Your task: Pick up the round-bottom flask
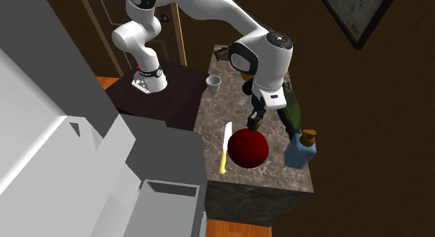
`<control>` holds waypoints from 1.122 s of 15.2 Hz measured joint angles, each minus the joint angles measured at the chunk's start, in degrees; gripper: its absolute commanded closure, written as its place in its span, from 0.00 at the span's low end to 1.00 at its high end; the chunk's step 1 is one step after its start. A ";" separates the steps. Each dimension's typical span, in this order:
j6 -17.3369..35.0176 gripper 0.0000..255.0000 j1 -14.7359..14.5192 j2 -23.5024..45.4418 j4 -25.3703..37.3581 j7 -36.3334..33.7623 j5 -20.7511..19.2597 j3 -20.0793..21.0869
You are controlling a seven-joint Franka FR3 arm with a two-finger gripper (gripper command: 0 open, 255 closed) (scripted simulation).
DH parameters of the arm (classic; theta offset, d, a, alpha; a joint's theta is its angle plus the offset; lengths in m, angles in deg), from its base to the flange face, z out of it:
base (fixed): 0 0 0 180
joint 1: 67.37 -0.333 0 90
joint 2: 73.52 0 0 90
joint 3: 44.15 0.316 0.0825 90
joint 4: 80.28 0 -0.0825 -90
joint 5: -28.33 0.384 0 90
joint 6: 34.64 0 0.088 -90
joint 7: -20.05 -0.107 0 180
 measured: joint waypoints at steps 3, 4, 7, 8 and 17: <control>0.01 1.00 0.00 0.00 0.00 0.01 0.00 0.00; 0.04 1.00 0.00 -0.01 -0.02 0.01 0.01 0.00; -1.26 1.00 0.00 -0.37 0.65 0.01 -0.04 -0.02; -1.87 1.00 -0.02 -0.60 1.01 -0.01 -0.07 -0.03; -7.85 1.00 -0.04 -2.62 4.99 -0.06 -0.28 -0.16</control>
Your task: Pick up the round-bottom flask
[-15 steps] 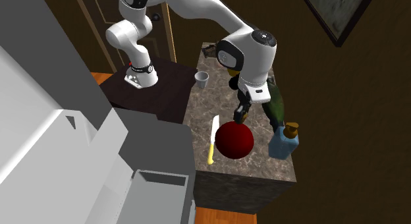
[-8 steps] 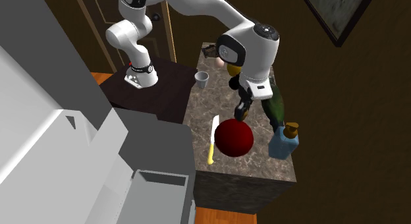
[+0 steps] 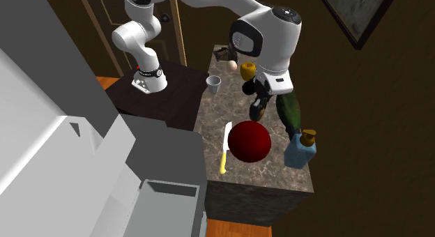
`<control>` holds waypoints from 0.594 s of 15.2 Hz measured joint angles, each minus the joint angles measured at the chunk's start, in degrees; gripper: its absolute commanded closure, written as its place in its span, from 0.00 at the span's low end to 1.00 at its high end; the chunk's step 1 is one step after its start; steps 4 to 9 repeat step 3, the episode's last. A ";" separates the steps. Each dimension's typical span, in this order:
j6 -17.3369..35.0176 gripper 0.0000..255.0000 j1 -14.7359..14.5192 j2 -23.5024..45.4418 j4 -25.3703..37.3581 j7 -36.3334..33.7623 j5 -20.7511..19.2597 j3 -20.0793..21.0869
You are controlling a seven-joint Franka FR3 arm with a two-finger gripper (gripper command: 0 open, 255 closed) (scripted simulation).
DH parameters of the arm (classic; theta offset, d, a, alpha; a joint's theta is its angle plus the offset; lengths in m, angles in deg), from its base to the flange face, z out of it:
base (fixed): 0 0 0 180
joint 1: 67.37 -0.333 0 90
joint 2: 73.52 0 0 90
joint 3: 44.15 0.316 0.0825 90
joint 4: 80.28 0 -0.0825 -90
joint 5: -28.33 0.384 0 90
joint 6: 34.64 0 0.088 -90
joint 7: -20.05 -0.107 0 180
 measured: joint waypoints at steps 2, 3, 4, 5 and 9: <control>-1.40 1.00 -0.01 -0.01 1.40 -0.04 -0.02 0.00; -1.81 1.00 0.02 -0.20 1.63 0.00 -0.03 -0.02; -1.81 1.00 0.02 -0.20 1.63 0.00 -0.03 -0.02; -1.81 1.00 0.02 -0.20 1.63 0.00 -0.03 -0.02; -1.81 1.00 0.02 -0.20 1.63 0.00 -0.03 -0.02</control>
